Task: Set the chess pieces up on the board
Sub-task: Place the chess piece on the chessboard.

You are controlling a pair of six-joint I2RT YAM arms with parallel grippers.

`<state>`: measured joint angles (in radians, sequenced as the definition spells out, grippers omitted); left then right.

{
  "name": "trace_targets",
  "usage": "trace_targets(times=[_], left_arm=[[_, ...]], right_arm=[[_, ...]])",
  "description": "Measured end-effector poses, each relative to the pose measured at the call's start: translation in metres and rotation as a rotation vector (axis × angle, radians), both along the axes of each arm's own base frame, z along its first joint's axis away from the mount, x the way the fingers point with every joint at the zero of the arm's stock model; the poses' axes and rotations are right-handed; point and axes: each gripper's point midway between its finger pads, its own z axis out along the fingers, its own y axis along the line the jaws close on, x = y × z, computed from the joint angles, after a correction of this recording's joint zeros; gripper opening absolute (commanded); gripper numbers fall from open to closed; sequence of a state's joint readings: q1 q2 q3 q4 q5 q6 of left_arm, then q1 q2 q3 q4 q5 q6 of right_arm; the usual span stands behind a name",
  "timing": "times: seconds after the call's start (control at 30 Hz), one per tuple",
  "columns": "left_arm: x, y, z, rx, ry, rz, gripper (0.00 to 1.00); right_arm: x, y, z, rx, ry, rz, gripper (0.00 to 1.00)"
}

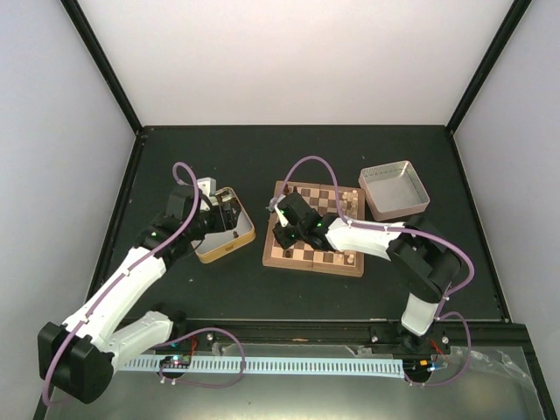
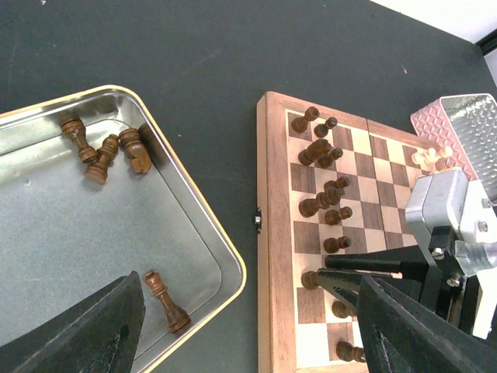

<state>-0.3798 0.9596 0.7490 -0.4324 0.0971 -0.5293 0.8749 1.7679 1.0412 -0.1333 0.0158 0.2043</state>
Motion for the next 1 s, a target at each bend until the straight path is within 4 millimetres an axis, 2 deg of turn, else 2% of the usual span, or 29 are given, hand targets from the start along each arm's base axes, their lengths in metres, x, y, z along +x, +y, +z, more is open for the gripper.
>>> trace_targets(times=[0.6,0.77,0.83,1.0], left_arm=[[0.001,-0.002,-0.009,-0.006,0.035,-0.006,0.77],[0.002,-0.001,-0.009,-0.006,0.036,-0.003,0.77],[0.002,-0.001,-0.009,-0.007,0.037,-0.002,0.77],[0.002,-0.001,-0.011,-0.009,0.044,-0.006,0.77]], right_arm=[[-0.011,0.001,0.000,0.006,-0.006,0.042,0.11],[-0.015,0.003,-0.001,0.001,-0.006,0.056,0.24],[-0.018,0.003,-0.003,-0.005,0.002,0.057,0.27],[-0.021,-0.001,-0.007,-0.020,0.026,0.042,0.12]])
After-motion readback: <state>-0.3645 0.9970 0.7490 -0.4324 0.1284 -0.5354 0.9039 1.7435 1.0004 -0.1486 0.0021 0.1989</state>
